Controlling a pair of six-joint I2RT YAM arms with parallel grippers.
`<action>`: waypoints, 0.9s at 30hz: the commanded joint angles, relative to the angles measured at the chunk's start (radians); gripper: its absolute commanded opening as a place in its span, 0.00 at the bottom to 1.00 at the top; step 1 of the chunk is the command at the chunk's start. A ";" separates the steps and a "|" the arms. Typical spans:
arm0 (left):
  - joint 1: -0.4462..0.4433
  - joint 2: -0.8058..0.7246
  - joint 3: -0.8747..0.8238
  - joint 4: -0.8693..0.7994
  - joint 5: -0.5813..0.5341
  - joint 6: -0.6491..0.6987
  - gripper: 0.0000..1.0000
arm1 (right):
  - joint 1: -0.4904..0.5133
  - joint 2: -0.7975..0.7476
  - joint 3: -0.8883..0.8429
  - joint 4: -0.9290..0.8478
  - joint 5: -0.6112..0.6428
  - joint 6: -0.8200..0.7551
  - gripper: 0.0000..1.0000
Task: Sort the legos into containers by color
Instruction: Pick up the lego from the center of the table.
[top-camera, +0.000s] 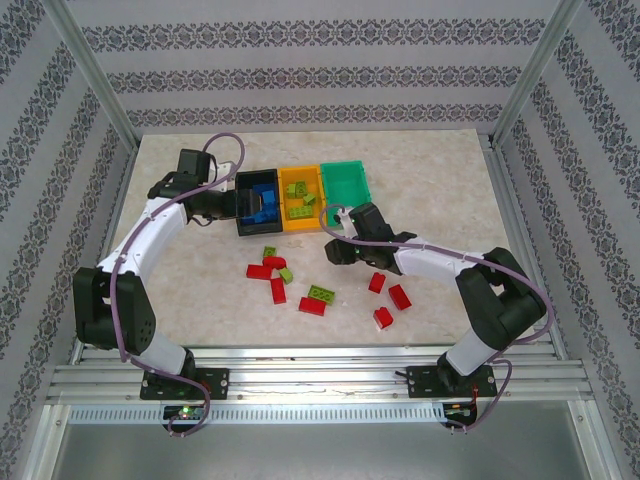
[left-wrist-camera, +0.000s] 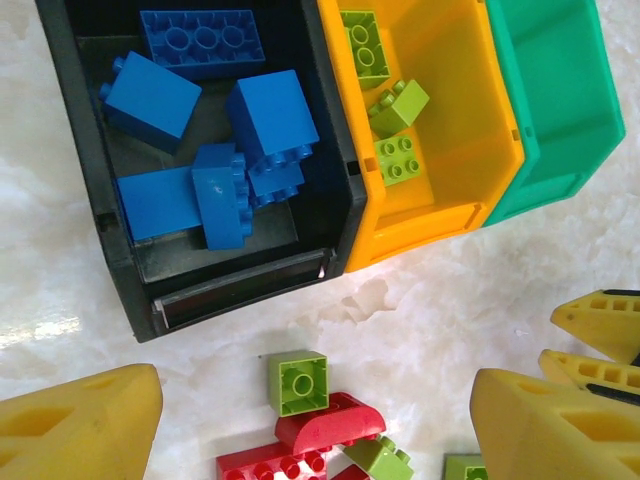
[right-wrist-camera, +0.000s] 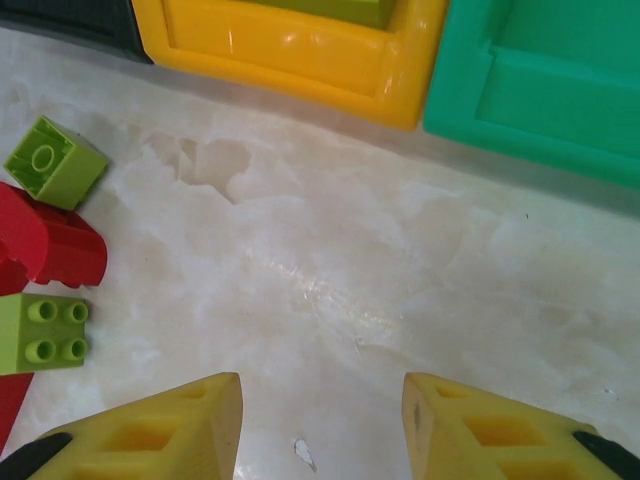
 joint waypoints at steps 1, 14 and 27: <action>-0.019 -0.020 0.024 -0.039 -0.044 0.045 0.80 | 0.010 -0.023 -0.014 0.069 0.005 0.025 0.47; -0.250 0.093 0.149 -0.302 -0.205 0.266 0.78 | -0.022 -0.014 -0.027 0.071 0.063 0.047 0.48; -0.430 0.279 0.170 -0.368 -0.188 0.296 0.71 | -0.144 -0.064 -0.104 0.141 -0.009 0.134 0.48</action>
